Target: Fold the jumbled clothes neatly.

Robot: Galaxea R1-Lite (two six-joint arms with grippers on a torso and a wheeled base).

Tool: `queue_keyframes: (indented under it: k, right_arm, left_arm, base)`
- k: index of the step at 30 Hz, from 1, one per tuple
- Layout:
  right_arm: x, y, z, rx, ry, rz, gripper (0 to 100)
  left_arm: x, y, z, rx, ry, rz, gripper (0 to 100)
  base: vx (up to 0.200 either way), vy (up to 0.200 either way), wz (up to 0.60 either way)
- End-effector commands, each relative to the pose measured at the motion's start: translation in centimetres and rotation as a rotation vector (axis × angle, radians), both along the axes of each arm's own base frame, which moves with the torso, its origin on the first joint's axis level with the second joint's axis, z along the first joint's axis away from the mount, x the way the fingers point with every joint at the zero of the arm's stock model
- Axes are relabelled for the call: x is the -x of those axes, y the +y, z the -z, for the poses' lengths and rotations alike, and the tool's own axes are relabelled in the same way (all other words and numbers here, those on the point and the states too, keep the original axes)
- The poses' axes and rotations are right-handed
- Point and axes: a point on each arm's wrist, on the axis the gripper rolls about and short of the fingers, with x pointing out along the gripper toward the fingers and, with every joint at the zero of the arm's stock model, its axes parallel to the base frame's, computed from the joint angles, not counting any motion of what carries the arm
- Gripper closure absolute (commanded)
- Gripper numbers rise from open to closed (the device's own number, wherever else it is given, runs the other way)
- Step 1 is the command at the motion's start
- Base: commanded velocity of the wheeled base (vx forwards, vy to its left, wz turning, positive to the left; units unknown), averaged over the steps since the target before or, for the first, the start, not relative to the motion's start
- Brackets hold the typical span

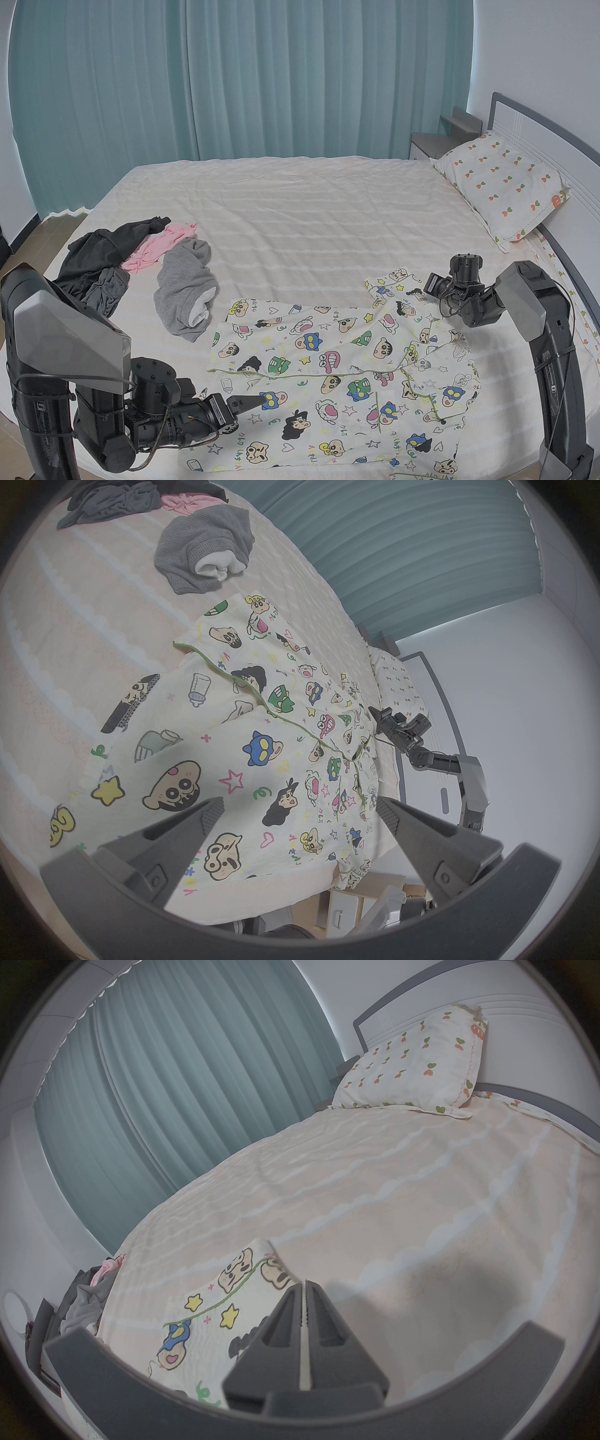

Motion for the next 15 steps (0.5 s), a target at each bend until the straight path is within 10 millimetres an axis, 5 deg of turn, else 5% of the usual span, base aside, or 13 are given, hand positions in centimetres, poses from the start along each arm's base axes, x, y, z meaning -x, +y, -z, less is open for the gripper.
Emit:
queue_keyframes:
  k: [1, 10, 11, 15]
  right_arm:
    - [-0.2, -0.3, -0.2, 0.001, -0.011, 0.011, 100]
    - [0.7, -0.8, -1.2, 0.000, 0.018, 0.009, 100]
    - [0.7, -0.6, -1.2, -0.002, 0.015, 0.006, 0]
    - [0.8, 0.3, -0.8, 0.002, 0.028, -0.013, 0]
  left_arm:
    - [-0.1, 0.0, -0.1, 0.007, -0.016, 0.000, 0]
    - [-0.2, -0.1, -0.1, 0.005, -0.018, -0.007, 0]
    - [-0.1, 0.0, -0.1, 0.004, -0.018, -0.008, 0]
    - [-0.1, 0.0, -0.1, 0.004, -0.017, -0.008, 0]
  base:
    - [0.000, 0.000, 0.00]
    - [0.000, 0.000, 0.00]
    - [0.000, 0.000, 0.00]
    - [0.000, 0.000, 0.00]
